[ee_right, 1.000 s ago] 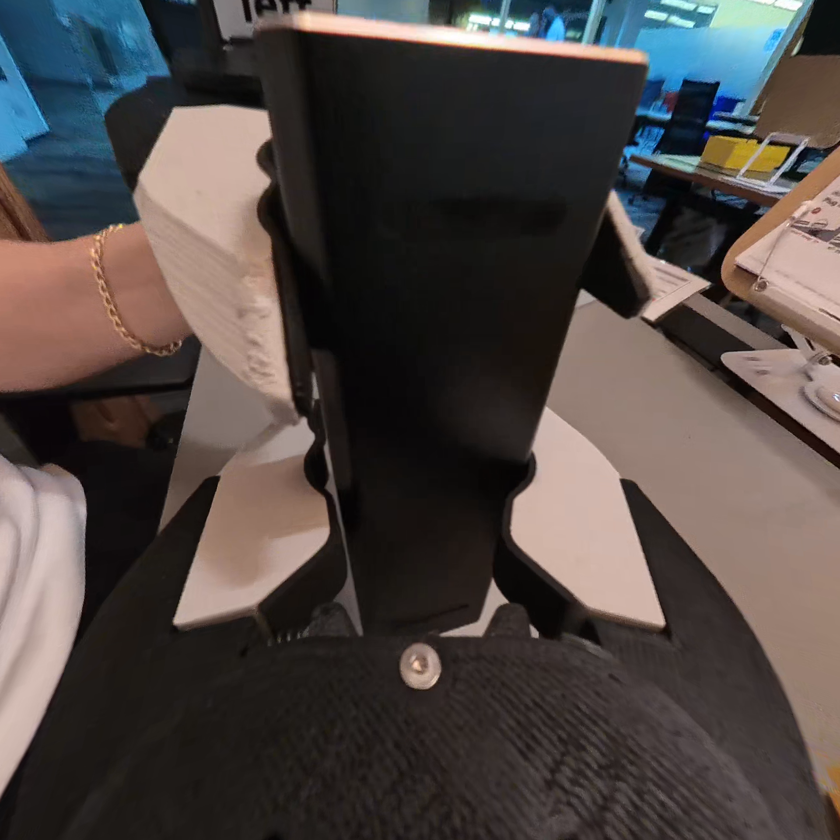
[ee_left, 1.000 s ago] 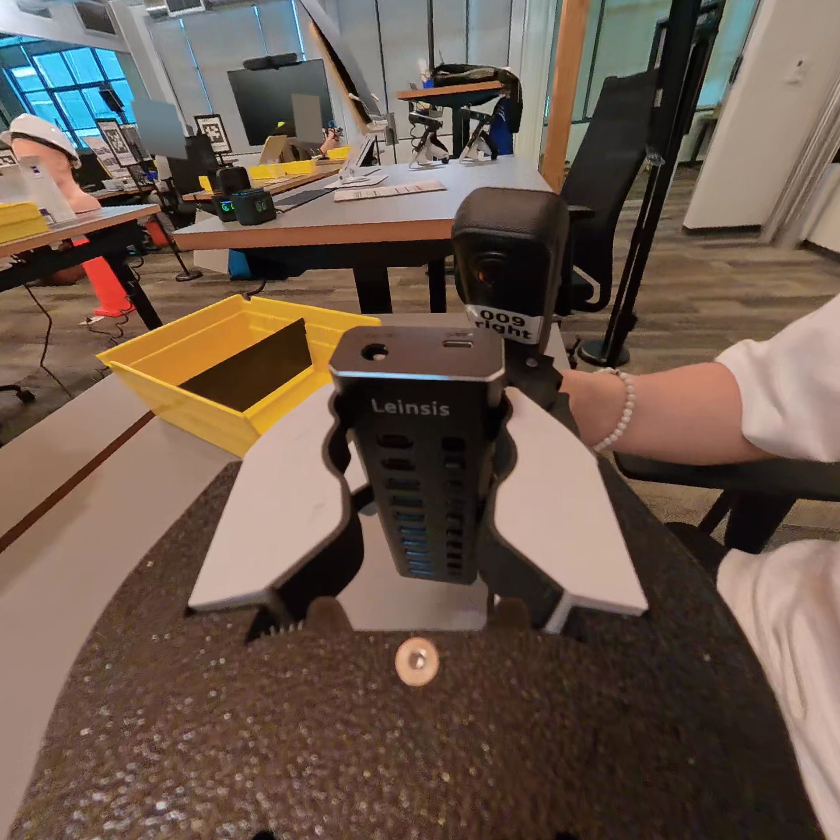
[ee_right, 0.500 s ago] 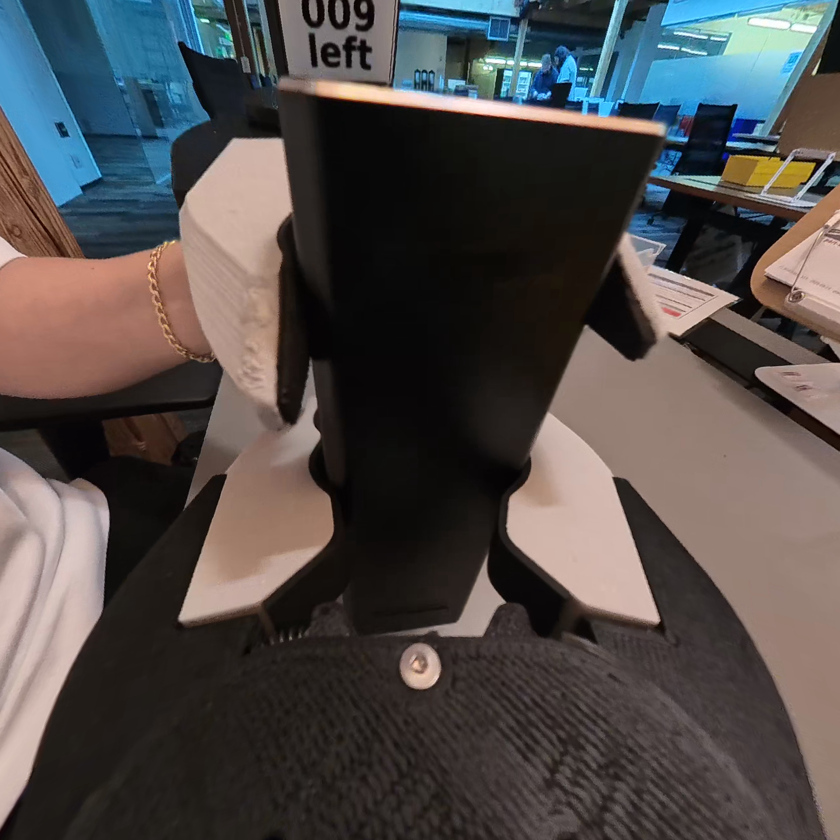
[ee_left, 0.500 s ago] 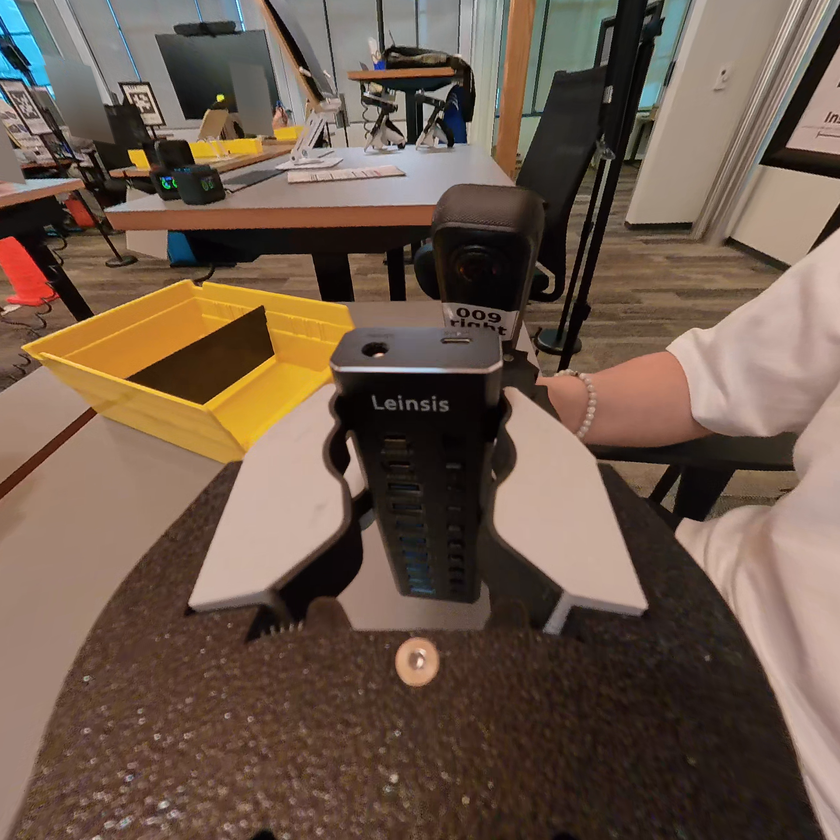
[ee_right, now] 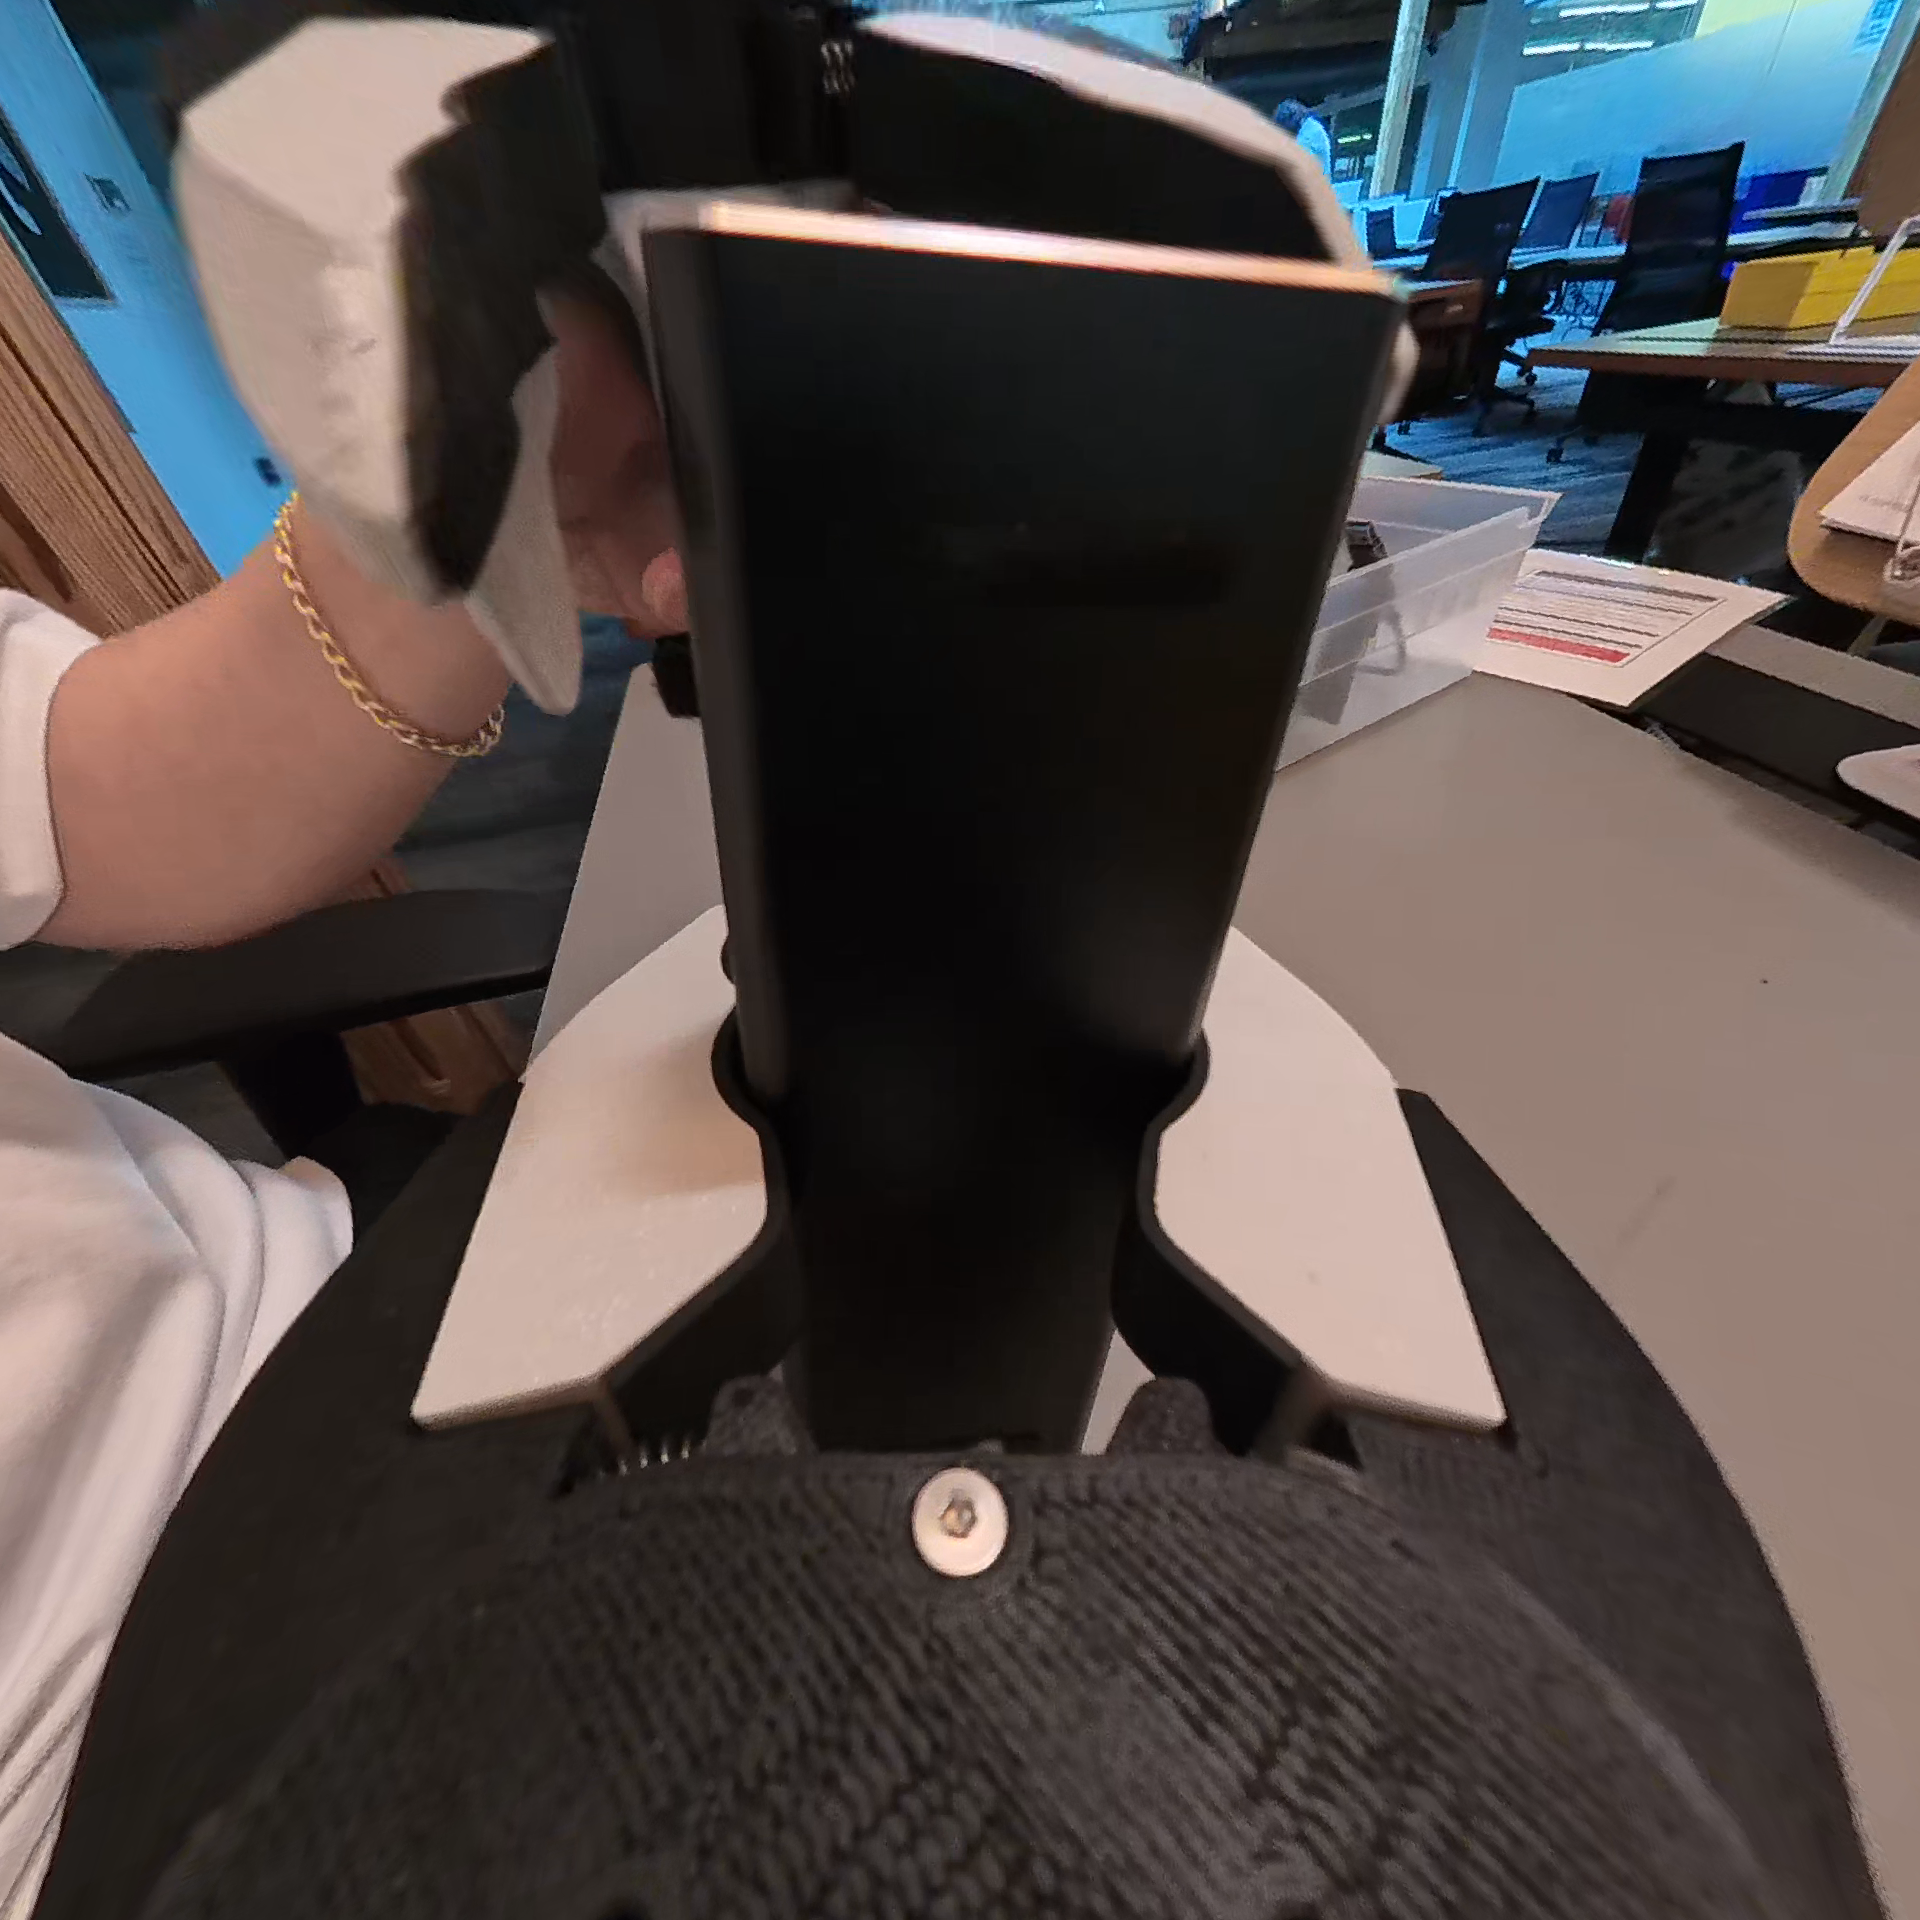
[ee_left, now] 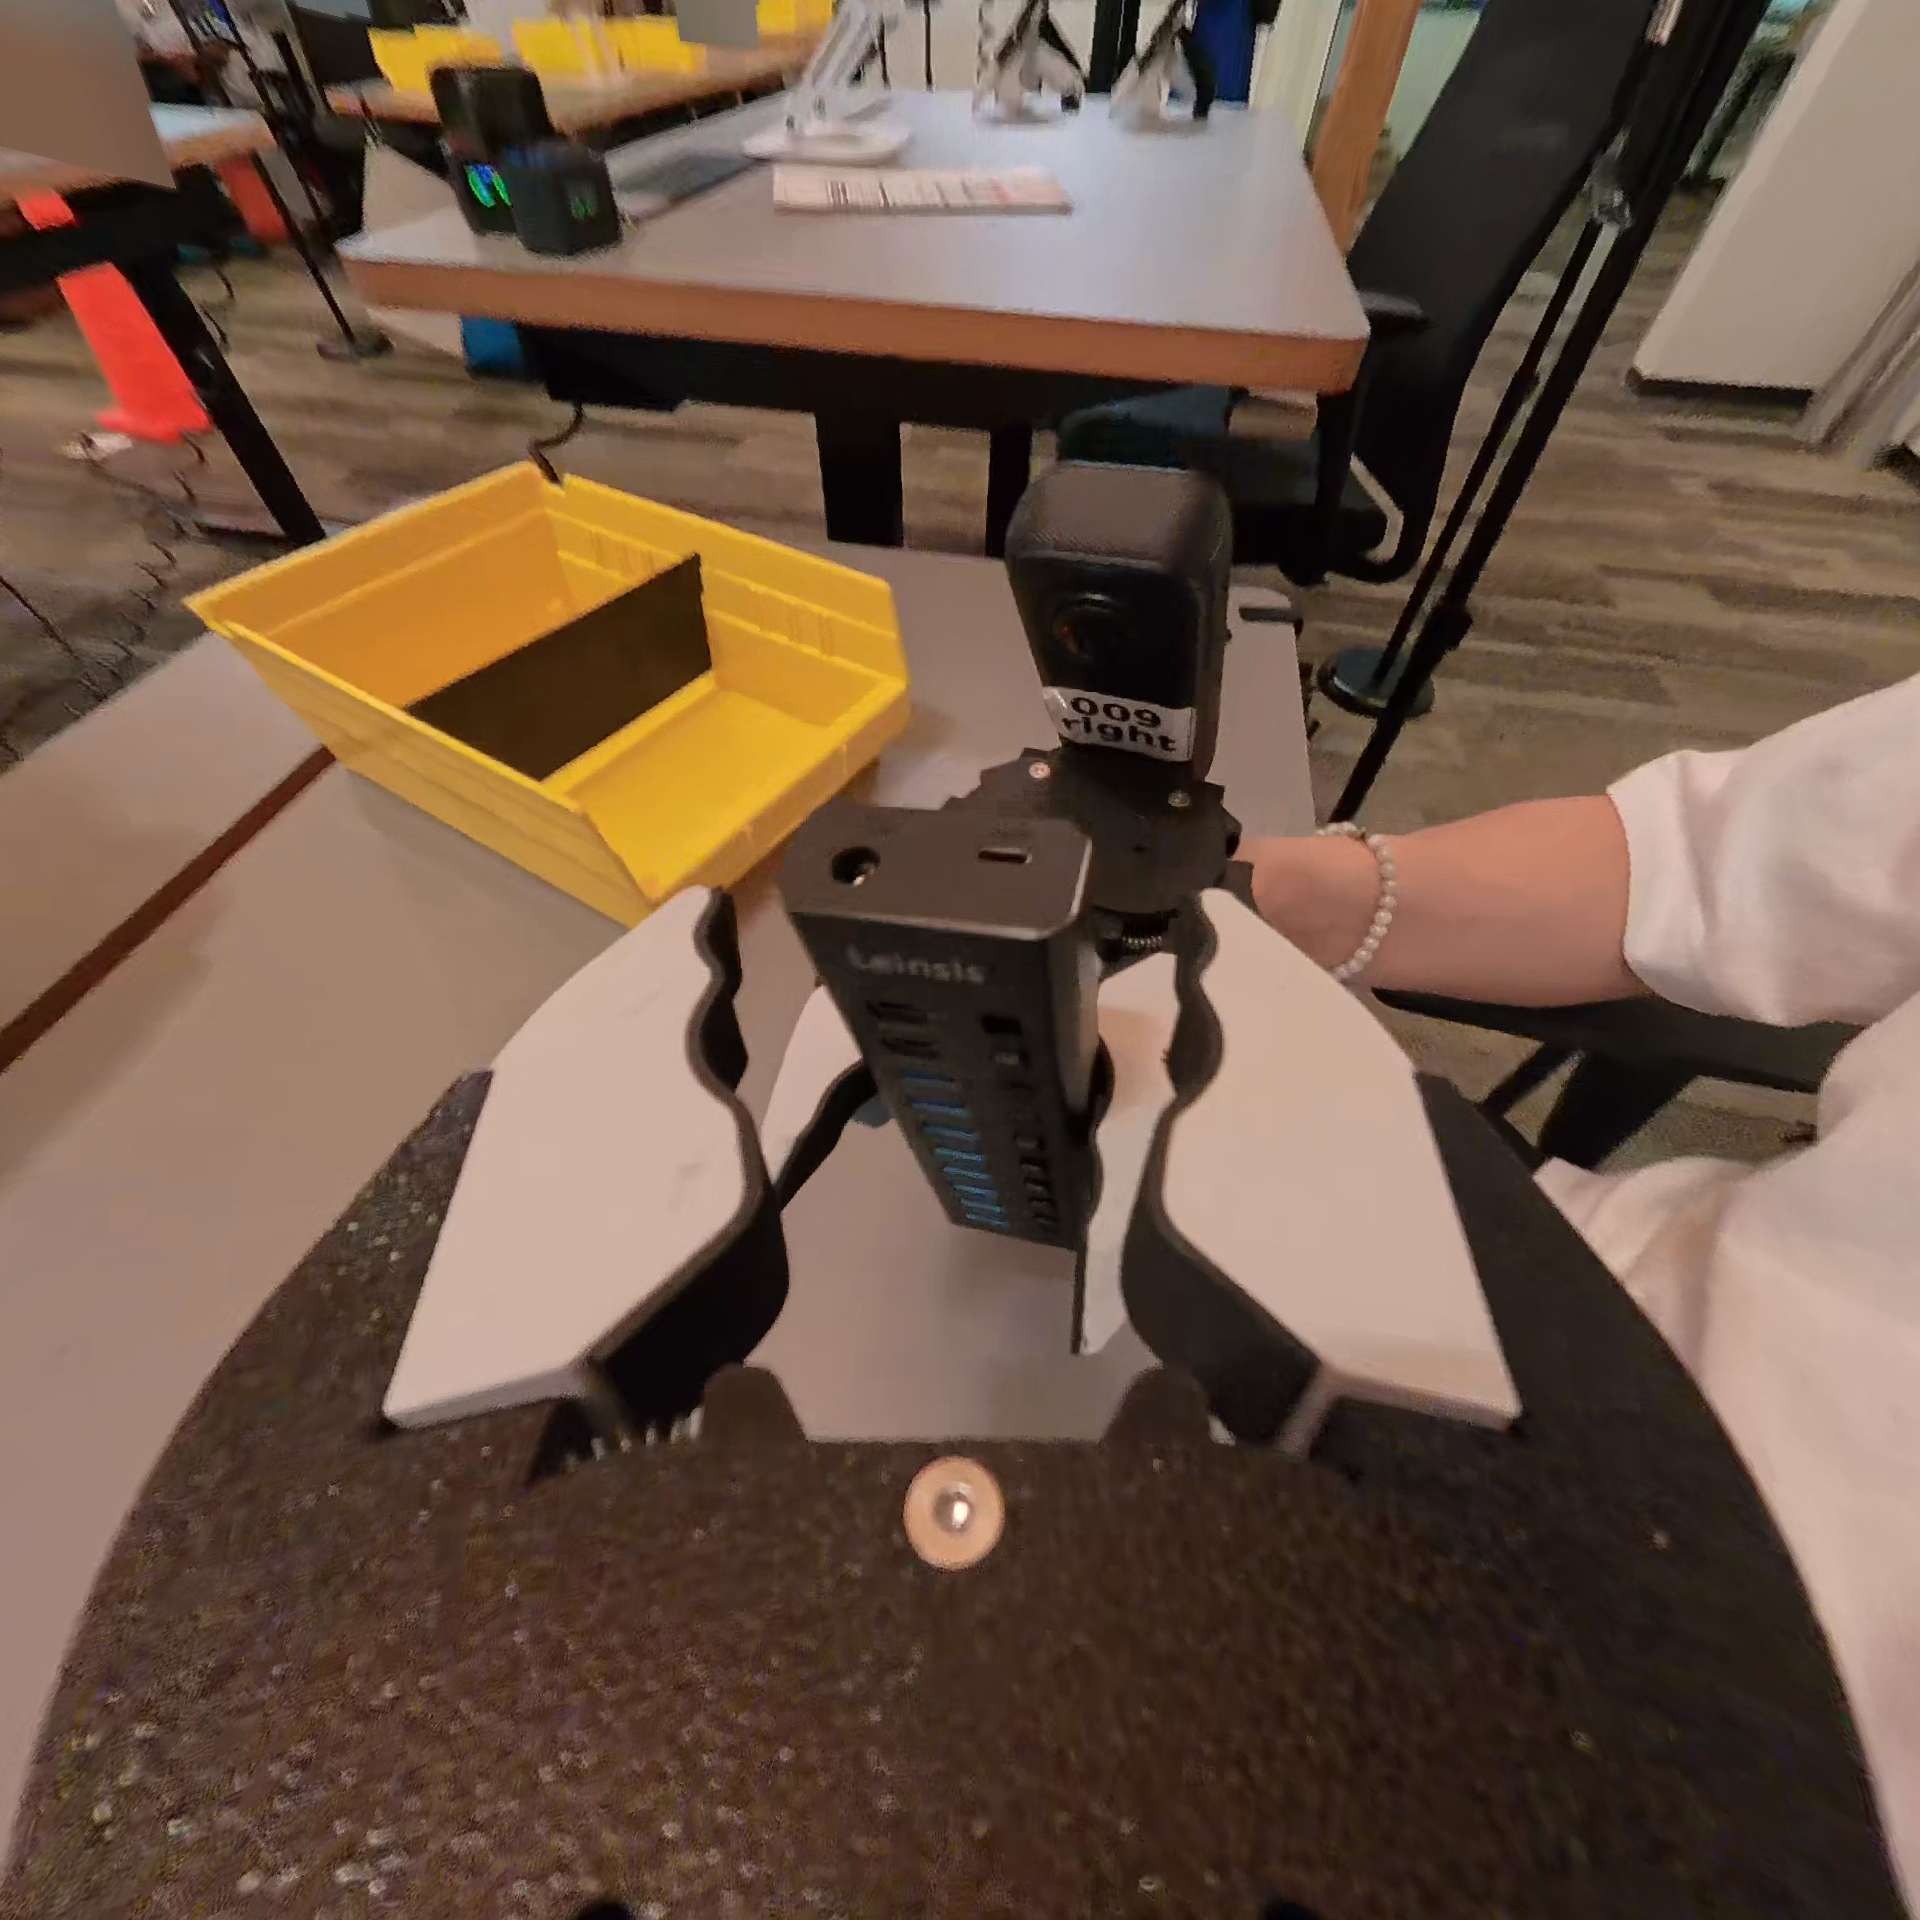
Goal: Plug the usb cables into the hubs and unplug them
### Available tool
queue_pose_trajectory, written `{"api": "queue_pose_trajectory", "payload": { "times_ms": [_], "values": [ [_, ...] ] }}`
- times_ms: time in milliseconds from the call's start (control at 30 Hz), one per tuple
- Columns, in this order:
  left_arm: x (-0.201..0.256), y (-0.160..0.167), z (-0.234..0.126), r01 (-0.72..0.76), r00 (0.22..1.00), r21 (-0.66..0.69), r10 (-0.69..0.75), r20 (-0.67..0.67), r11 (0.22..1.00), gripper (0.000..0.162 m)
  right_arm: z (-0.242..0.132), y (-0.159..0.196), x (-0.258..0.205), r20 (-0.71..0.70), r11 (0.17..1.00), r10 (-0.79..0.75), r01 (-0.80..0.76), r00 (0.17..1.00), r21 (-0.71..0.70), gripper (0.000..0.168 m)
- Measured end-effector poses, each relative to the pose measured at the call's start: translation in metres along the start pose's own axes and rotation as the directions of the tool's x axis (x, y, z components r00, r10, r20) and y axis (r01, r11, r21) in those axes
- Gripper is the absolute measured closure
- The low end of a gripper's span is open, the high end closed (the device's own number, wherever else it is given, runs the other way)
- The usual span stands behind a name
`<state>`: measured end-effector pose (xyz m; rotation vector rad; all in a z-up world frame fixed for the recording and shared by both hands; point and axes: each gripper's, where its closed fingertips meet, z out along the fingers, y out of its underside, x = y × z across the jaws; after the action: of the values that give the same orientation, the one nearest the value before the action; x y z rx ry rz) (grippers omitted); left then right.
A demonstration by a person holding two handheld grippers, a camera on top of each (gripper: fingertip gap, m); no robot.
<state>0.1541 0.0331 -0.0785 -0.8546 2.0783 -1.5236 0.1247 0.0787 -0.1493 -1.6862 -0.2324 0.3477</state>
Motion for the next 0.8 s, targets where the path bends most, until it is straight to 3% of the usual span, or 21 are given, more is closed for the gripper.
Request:
{"api": "queue_pose_trajectory", "payload": {
  "times_ms": [133,267,600,800],
  "values": [
    [0.007,0.011,0.02,-0.045,0.999,-0.127,0.044,-0.012,0.991,0.089,0.001,-0.002,-0.005,-0.005,0.999,-0.042,0.042,0.999,-0.014,0.092],
    [0.004,0.004,0.029,-0.042,0.999,-0.11,0.043,0.002,0.993,0.097,-0.004,-0.009,-0.004,0.003,0.999,-0.024,0.024,1.0,0.026,0.092],
    [0.015,-0.002,0.044,-0.119,0.992,-0.104,0.114,-0.052,0.987,0.099,-0.013,-0.011,-0.006,0.041,0.998,-0.02,0.018,0.999,0.057,0.095],
    [0.015,-0.012,0.047,-0.108,0.994,-0.046,0.107,-0.017,0.993,0.099,-0.018,-0.022,-0.002,0.014,0.992,-0.026,0.024,1.0,0.122,0.094]
  ]
}}
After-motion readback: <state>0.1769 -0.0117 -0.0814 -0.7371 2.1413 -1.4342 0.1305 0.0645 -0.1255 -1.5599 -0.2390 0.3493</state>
